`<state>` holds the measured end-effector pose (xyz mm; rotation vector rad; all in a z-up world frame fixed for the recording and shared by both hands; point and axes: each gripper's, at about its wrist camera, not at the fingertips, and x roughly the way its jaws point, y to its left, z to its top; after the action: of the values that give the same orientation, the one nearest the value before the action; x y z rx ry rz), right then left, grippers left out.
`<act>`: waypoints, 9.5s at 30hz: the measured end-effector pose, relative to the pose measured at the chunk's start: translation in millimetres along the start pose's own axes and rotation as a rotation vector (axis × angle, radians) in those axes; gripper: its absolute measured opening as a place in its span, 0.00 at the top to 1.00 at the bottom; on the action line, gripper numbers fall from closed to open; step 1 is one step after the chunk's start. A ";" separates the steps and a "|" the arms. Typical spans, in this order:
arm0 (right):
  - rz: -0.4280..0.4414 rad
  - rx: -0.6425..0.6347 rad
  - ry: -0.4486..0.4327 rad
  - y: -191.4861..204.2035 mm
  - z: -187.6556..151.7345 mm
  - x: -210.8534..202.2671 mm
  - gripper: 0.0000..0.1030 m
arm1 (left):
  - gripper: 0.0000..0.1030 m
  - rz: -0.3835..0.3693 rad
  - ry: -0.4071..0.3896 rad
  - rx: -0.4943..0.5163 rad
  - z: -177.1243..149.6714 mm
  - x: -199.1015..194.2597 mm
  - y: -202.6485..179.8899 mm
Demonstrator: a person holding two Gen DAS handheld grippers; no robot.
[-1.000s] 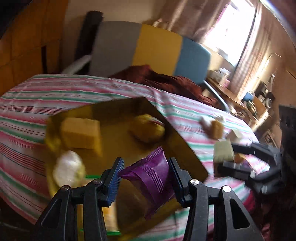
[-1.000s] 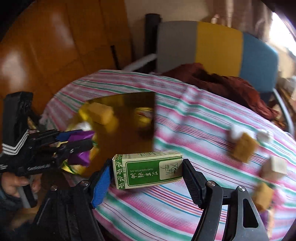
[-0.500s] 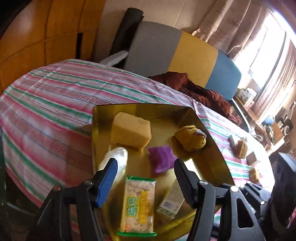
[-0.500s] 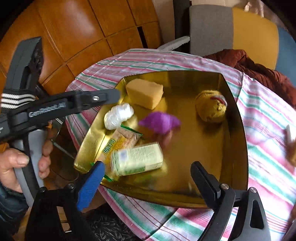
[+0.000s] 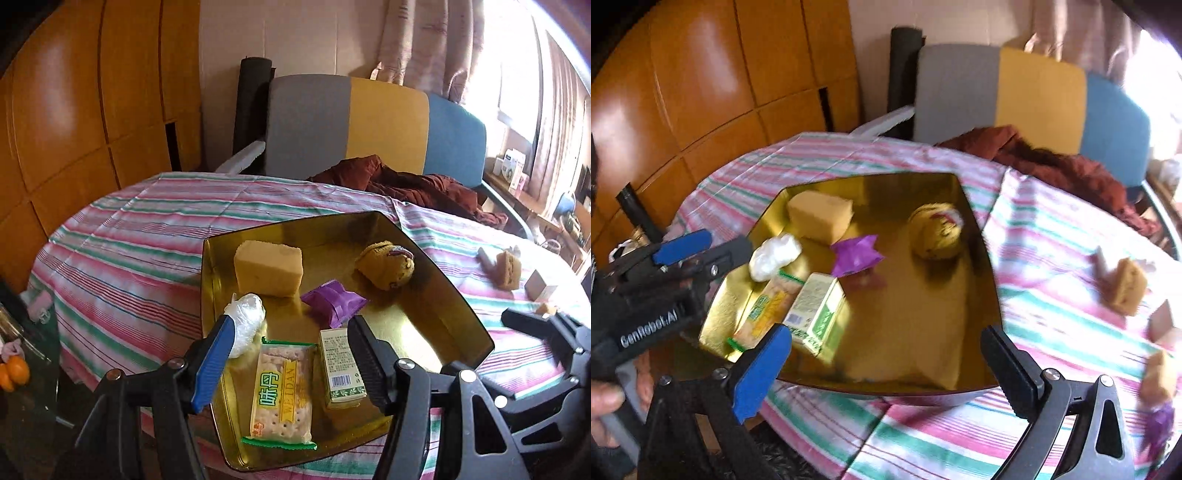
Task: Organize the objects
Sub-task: 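Place the purple sachet and green box into the gold tray with both grippers, then move both grippers back toward the remaining items on the cloth, then grasp the yellow sponge with the left gripper while the right gripper grasps the white foam block, then carry the sponge and foam block into the gold tray and release both, then move both grippers back toward the remaining sponge and cream box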
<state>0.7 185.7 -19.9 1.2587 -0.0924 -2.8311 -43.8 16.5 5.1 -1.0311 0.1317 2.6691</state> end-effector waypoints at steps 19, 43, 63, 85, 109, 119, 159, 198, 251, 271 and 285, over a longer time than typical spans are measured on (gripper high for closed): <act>-0.136 0.063 -0.094 -28.5 -5.1 -26.4 0.00 | 0.37 0.017 -0.046 0.145 -6.4 -14.7 -35.0; -0.310 0.241 -0.067 -140.8 -26.5 -49.4 0.00 | 0.37 -0.123 -0.002 0.274 -9.0 -7.9 -90.5; -0.640 0.715 -0.139 -352.6 -74.4 -132.7 0.00 | 0.37 -0.299 0.103 0.385 -7.1 11.4 -170.9; -0.467 0.942 -0.158 -381.9 -101.1 -136.1 0.00 | 0.21 -0.386 0.172 0.479 31.6 65.0 -305.0; -0.369 0.940 -0.130 -384.7 -100.6 -126.1 0.00 | 0.45 -0.407 0.319 0.401 52.1 182.2 -395.3; -0.352 0.862 -0.110 -372.3 -90.1 -116.9 0.00 | 0.46 -0.512 0.260 0.382 28.1 112.3 -325.2; -0.078 -0.366 0.593 -338.1 78.4 141.3 0.23 | 0.45 -0.628 0.370 0.084 29.0 94.8 -190.1; 0.184 0.283 0.105 -104.2 88.0 45.0 0.18 | 0.37 -0.352 0.144 -0.159 91.9 88.1 -0.7; -0.253 0.058 -0.074 -85.1 9.5 -39.6 0.00 | 0.21 -0.095 0.037 0.052 -0.5 -2.1 -47.1; -0.541 0.335 -0.025 -245.2 -47.4 -96.9 0.00 | 0.21 -0.279 0.098 0.117 0.0 10.1 -93.8; -0.644 0.840 -0.182 -368.3 -110.6 -159.1 0.00 | 0.21 -0.439 0.197 0.342 2.1 32.1 -205.6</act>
<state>184.2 558.8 -2.4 1.2775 -1.1936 -3.6241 -8.7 220.8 -12.0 -1.0611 0.3443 2.0630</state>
